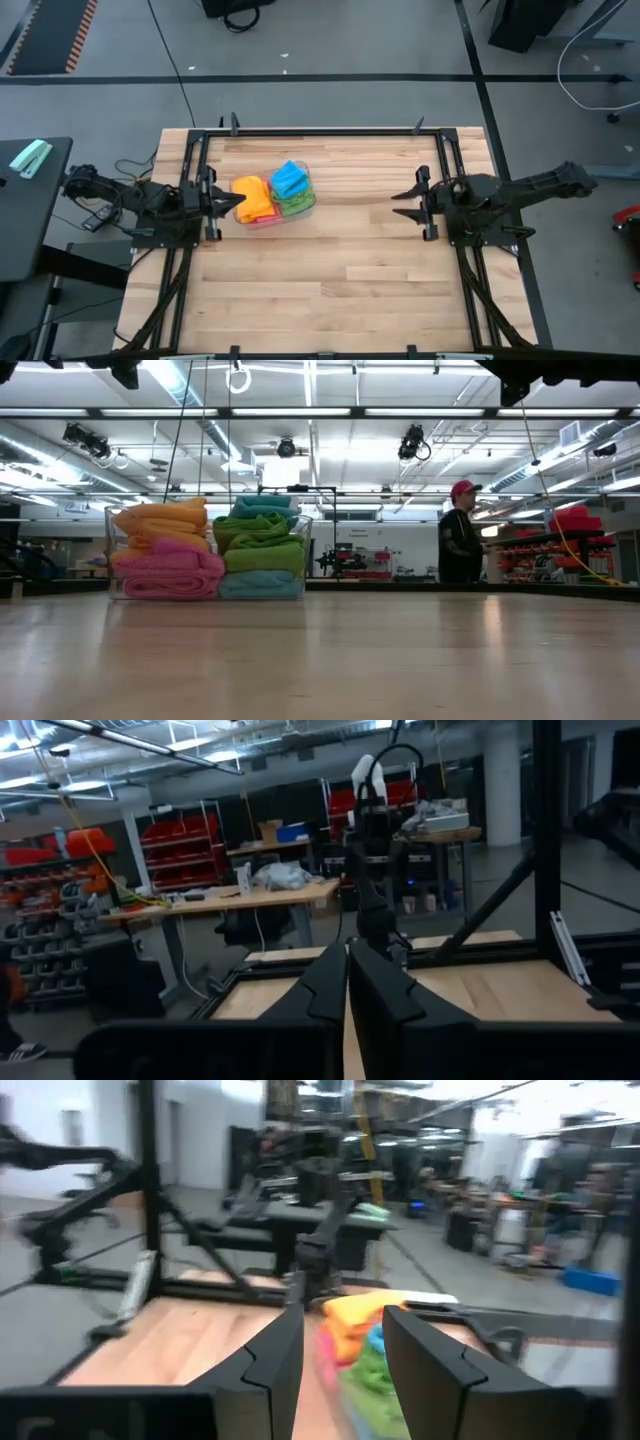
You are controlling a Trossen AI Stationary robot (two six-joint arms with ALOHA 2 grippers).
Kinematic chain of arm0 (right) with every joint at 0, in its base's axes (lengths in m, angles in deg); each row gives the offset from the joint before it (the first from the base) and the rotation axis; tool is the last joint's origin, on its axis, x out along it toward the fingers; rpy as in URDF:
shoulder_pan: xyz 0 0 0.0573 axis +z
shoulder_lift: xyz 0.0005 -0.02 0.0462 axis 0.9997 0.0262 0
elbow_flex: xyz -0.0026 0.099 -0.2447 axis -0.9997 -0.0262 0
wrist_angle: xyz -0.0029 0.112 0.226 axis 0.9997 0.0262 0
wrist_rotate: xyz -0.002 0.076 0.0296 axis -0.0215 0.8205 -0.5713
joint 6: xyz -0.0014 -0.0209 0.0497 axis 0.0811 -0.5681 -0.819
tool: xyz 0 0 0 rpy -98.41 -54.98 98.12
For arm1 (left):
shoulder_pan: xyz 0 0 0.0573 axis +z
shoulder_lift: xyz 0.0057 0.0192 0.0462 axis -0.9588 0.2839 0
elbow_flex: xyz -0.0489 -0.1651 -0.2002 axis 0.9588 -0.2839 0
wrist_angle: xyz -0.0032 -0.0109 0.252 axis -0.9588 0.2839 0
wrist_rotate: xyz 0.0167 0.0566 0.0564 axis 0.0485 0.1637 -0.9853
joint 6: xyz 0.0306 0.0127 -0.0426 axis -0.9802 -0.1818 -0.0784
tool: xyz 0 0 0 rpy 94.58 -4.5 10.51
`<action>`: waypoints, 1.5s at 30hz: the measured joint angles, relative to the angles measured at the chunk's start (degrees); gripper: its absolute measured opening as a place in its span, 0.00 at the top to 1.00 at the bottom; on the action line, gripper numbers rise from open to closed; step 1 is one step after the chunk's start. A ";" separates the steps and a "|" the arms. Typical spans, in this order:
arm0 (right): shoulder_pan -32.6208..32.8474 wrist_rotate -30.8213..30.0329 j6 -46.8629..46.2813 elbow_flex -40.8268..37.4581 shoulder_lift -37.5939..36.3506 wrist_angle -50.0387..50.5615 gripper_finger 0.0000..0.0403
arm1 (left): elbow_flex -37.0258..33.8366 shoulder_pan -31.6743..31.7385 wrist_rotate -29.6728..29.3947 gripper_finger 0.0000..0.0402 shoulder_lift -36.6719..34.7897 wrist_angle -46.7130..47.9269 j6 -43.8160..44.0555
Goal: Fold microfiber towels
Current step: Return to Home Position
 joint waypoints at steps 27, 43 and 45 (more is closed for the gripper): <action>-20.56 22.12 -7.32 -21.68 -18.97 -11.10 0.63 | -14.31 9.74 6.66 0.92 -9.95 -3.58 3.38; -18.70 12.27 -2.51 -21.68 -15.47 -5.04 0.62 | -21.53 8.82 6.67 0.96 -19.35 0.56 3.05; -18.82 11.68 -0.75 -21.68 -15.16 -5.12 0.62 | -21.53 8.82 6.64 0.93 -19.37 0.05 2.74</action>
